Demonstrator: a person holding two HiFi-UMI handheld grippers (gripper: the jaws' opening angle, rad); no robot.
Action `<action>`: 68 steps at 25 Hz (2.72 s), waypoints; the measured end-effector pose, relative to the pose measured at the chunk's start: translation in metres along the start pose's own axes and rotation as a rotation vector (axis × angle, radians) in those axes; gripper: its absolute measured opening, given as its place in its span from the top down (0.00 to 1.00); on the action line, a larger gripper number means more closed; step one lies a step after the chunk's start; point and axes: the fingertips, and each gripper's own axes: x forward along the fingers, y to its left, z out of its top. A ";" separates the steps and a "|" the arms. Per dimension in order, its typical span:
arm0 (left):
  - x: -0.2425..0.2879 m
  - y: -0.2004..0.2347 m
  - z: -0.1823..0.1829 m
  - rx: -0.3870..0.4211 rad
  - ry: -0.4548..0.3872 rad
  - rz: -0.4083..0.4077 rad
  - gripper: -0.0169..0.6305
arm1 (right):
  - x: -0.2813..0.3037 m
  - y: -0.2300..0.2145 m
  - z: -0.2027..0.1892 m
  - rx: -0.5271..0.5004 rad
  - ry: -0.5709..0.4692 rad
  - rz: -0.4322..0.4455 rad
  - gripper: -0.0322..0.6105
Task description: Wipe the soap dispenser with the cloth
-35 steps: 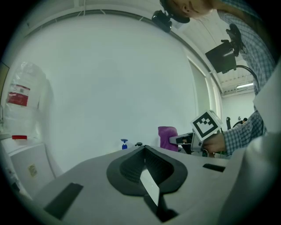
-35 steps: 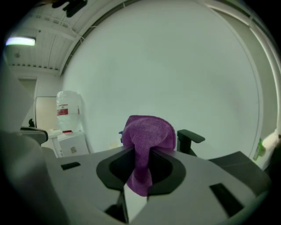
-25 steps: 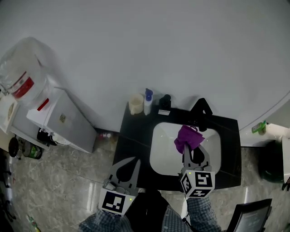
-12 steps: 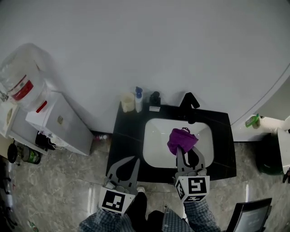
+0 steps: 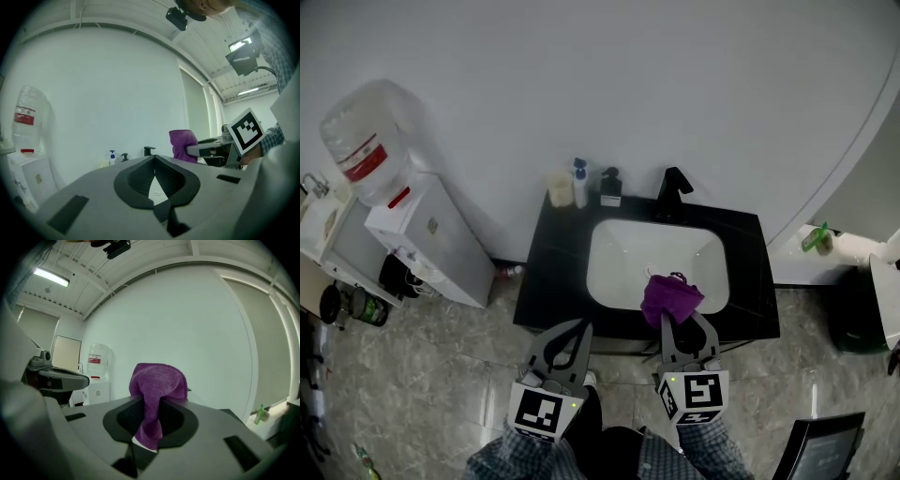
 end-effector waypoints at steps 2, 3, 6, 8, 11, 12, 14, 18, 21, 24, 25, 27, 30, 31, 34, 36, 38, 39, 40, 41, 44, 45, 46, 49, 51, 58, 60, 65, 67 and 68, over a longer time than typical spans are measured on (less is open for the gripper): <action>-0.017 -0.017 -0.001 0.003 -0.003 0.007 0.97 | -0.025 0.002 -0.006 0.003 -0.005 -0.001 0.83; -0.025 -0.025 -0.002 0.002 -0.004 0.012 0.97 | -0.037 0.004 -0.009 0.007 -0.007 0.001 0.83; -0.049 -0.050 -0.005 -0.002 -0.010 0.019 0.97 | -0.071 0.010 -0.016 0.008 -0.018 0.010 0.83; -0.064 -0.065 -0.004 -0.012 -0.020 0.020 0.97 | -0.091 0.015 -0.017 0.008 -0.026 0.017 0.83; -0.084 -0.079 0.000 -0.052 -0.032 0.028 0.97 | -0.118 0.022 -0.014 0.005 -0.037 0.024 0.83; -0.090 -0.083 0.000 -0.053 -0.030 0.029 0.97 | -0.127 0.024 -0.012 0.001 -0.041 0.027 0.83; -0.102 -0.089 0.000 -0.044 -0.025 0.034 0.97 | -0.140 0.028 -0.010 0.015 -0.045 0.033 0.83; -0.119 -0.096 0.005 -0.033 -0.035 0.036 0.97 | -0.160 0.034 -0.003 0.057 -0.063 0.032 0.83; -0.125 -0.099 0.006 -0.026 -0.025 0.022 0.97 | -0.168 0.039 0.007 0.049 -0.077 0.025 0.83; -0.127 -0.098 0.009 -0.018 -0.022 0.005 0.97 | -0.170 0.045 0.013 0.042 -0.086 0.021 0.83; -0.126 -0.097 0.010 -0.014 -0.022 -0.001 0.97 | -0.169 0.047 0.014 0.040 -0.088 0.019 0.83; -0.125 -0.096 0.015 -0.010 -0.038 -0.013 0.97 | -0.168 0.052 0.016 0.037 -0.088 0.016 0.83; -0.127 -0.093 0.019 0.000 -0.048 -0.030 0.97 | -0.166 0.059 0.015 0.045 -0.078 0.010 0.83; -0.128 -0.092 0.020 0.003 -0.042 -0.037 0.97 | -0.165 0.061 0.015 0.046 -0.074 0.006 0.83; -0.131 -0.088 0.022 0.010 -0.047 -0.049 0.97 | -0.161 0.067 0.015 0.045 -0.066 0.001 0.83; -0.134 -0.085 0.019 0.011 -0.040 -0.050 0.97 | -0.160 0.074 0.015 0.038 -0.064 0.007 0.83; -0.137 -0.084 0.017 0.010 -0.036 -0.051 0.97 | -0.160 0.079 0.014 0.033 -0.061 0.011 0.83; -0.138 -0.083 0.017 0.009 -0.036 -0.052 0.97 | -0.161 0.081 0.013 0.033 -0.059 0.011 0.83; -0.140 -0.083 0.015 0.010 -0.030 -0.053 0.97 | -0.161 0.083 0.013 0.035 -0.057 0.012 0.83; -0.141 -0.082 0.014 0.010 -0.021 -0.055 0.97 | -0.161 0.085 0.012 0.036 -0.055 0.013 0.83; -0.142 -0.081 0.015 -0.006 -0.039 -0.057 0.97 | -0.161 0.088 0.010 0.035 -0.047 0.012 0.83; -0.143 -0.080 0.015 -0.008 -0.044 -0.057 0.97 | -0.160 0.089 0.009 0.034 -0.045 0.010 0.83; -0.143 -0.079 0.015 -0.009 -0.047 -0.056 0.97 | -0.160 0.090 0.009 0.032 -0.044 0.009 0.83; -0.145 -0.076 0.015 -0.010 -0.049 -0.055 0.97 | -0.159 0.092 0.007 0.029 -0.039 0.009 0.83; -0.146 -0.075 0.014 -0.011 -0.048 -0.055 0.97 | -0.159 0.094 0.008 0.026 -0.037 0.009 0.83; -0.146 -0.070 0.014 -0.011 -0.049 -0.053 0.97 | -0.155 0.099 0.008 0.019 -0.033 0.016 0.83; -0.147 -0.068 0.013 -0.010 -0.050 -0.052 0.97 | -0.154 0.101 0.008 0.017 -0.032 0.018 0.83; -0.146 -0.064 0.012 -0.010 -0.047 -0.048 0.97 | -0.149 0.103 0.008 0.017 -0.032 0.021 0.83; -0.145 -0.063 0.012 -0.010 -0.047 -0.048 0.97 | -0.148 0.104 0.008 0.015 -0.031 0.023 0.83; -0.145 -0.063 0.012 -0.010 -0.047 -0.048 0.97 | -0.148 0.104 0.008 0.014 -0.031 0.023 0.83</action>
